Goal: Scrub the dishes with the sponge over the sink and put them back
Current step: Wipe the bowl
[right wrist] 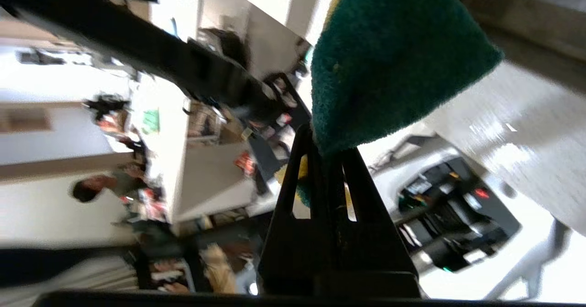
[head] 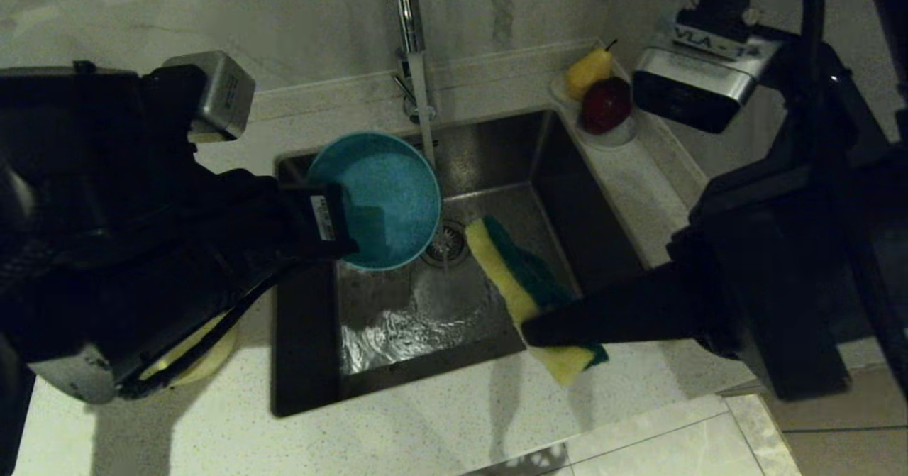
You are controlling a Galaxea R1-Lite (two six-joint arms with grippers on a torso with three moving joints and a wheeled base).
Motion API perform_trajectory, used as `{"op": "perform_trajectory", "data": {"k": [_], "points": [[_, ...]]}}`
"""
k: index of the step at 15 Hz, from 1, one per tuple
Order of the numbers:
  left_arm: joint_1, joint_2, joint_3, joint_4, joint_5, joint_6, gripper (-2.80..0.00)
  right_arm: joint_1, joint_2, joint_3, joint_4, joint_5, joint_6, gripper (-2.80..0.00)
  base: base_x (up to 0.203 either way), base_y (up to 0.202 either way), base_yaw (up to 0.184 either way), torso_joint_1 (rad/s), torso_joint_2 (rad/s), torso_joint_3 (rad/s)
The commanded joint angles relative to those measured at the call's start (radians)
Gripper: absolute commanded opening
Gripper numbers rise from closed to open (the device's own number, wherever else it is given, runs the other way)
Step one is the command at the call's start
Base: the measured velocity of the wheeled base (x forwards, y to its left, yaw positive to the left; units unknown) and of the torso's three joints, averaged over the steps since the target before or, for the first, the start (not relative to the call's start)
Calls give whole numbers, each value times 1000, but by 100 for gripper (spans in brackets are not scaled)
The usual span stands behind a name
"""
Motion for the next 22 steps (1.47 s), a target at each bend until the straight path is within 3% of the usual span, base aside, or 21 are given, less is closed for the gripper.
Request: {"op": "perform_trajectory", "data": {"k": [1,5,10,13,22], "points": [[-24,48,9,-61,21,34,-280,3,88,-67,2,16,17,-280,0,0,0,0,0,0],[-35,49,42,-87,33,39,-280,2,155,-132,-1,19,60,-280,0,0,0,0,0,0],[-64,54,88,-197,40,97,-280,2,193,-137,-38,19,67,-280,0,0,0,0,0,0],[-81,47,119,-214,37,110,-280,-1,210,-137,-109,14,124,-280,0,0,0,0,0,0],[-89,30,166,-276,32,117,-280,-62,266,-150,-129,11,122,-280,0,0,0,0,0,0]]}}
